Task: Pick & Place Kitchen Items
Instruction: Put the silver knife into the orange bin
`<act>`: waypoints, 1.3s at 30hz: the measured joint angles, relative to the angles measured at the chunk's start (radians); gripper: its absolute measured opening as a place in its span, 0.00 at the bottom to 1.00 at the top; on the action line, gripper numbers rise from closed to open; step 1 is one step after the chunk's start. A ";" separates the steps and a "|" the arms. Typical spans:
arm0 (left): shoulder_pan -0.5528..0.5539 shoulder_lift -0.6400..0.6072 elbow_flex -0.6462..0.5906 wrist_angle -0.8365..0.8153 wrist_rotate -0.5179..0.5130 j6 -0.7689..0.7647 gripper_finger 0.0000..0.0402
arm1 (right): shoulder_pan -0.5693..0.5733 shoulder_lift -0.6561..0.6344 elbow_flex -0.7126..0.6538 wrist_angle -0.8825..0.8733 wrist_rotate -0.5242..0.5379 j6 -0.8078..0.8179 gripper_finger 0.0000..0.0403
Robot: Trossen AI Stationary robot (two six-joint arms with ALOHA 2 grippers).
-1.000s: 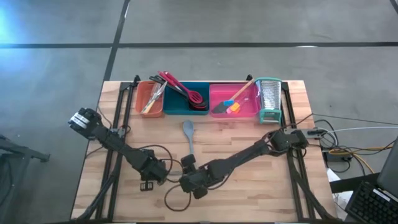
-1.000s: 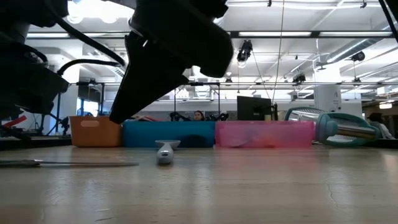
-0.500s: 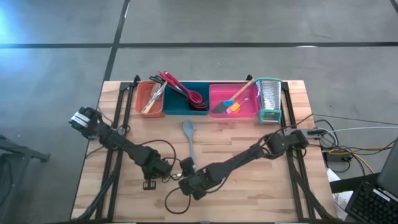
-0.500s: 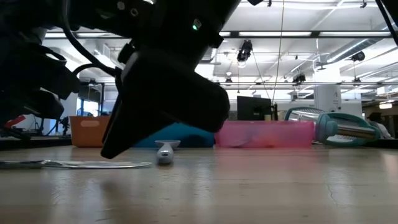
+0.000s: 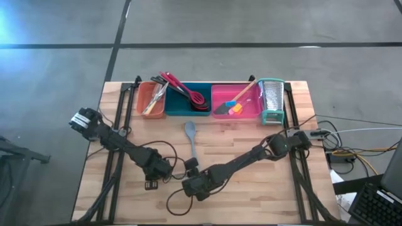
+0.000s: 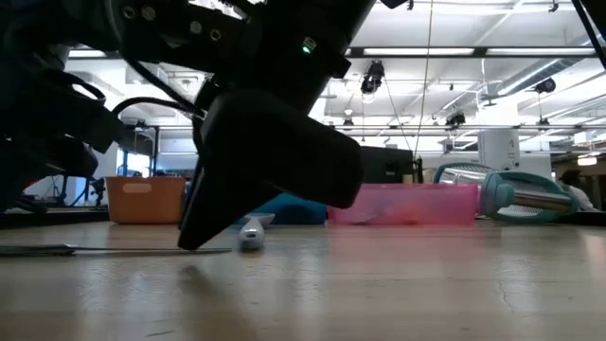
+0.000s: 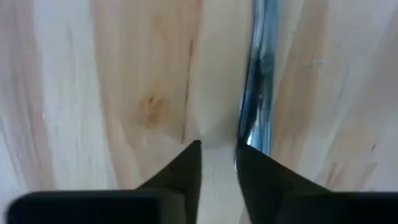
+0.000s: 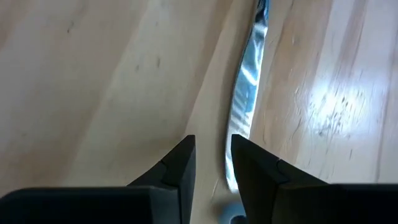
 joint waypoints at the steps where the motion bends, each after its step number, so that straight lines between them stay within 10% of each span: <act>1: 0.000 -0.022 -0.004 -0.003 -0.004 -0.021 0.28 | 0.000 0.000 0.000 -0.006 0.000 0.006 0.24; 8: -0.043 -0.143 -0.001 -0.020 -0.031 -0.202 0.45 | 0.000 0.000 0.000 -0.056 0.000 0.036 0.24; 18: -0.203 -0.054 0.039 -0.067 -0.135 -0.354 0.42 | -0.001 -0.010 0.000 -0.075 0.000 0.074 0.19; 39: -0.249 0.115 0.094 -0.049 -0.197 -0.187 0.41 | -0.009 -0.028 0.000 -0.075 0.000 0.088 0.16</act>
